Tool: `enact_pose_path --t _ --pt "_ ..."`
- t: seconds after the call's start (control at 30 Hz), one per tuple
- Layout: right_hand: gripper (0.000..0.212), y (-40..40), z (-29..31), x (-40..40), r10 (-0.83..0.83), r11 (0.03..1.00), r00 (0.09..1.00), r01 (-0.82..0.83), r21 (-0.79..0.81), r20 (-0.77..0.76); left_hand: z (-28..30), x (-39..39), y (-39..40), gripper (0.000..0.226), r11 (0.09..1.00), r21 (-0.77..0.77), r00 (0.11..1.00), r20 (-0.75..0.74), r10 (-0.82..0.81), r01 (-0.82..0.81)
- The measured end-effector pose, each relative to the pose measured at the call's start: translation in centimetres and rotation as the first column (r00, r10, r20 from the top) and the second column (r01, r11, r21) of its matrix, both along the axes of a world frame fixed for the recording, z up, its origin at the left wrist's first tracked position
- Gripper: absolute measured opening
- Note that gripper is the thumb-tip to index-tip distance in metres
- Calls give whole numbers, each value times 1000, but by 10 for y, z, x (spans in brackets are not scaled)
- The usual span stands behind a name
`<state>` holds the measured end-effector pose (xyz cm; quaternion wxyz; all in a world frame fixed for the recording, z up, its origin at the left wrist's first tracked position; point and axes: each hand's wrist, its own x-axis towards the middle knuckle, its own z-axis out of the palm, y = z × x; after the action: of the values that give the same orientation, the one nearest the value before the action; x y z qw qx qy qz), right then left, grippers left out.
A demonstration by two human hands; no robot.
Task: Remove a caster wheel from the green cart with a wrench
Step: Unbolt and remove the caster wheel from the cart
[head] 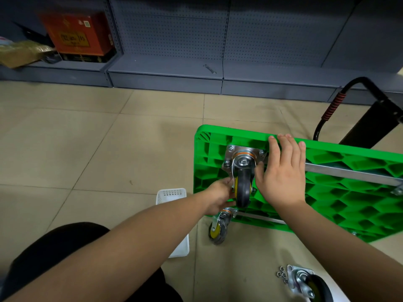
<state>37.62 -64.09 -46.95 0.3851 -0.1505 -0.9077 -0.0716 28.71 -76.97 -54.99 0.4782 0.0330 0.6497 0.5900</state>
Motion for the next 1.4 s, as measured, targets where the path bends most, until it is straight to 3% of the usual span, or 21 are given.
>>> enact_pose_path --t 0.27,0.5,0.67,0.93,1.13,1.4 --pt "60 2 0 1 4 1000 1000 -4 15 -5 -1 -2 0 35 1000 1 1000 -25 14 -14" --pt "59 1 -1 0 4 1000 1000 -4 21 -10 1 -5 -1 30 998 34 995 93 45 -49" --pt "58 1 -1 0 5 1000 1000 -5 19 -15 4 0 3 30 998 52 999 30 22 -24" --pt "60 3 -1 0 9 1000 1000 -9 26 -12 -3 -5 -2 23 997 60 982 -188 -35 47" --pt "60 5 -2 0 16 999 1000 -15 38 -16 3 -22 -26 24 980 -39 867 -461 -189 193" --pt "61 8 -3 1 16 999 1000 -14 51 -27 18 -43 -49 29 914 -283 666 -626 -407 292"
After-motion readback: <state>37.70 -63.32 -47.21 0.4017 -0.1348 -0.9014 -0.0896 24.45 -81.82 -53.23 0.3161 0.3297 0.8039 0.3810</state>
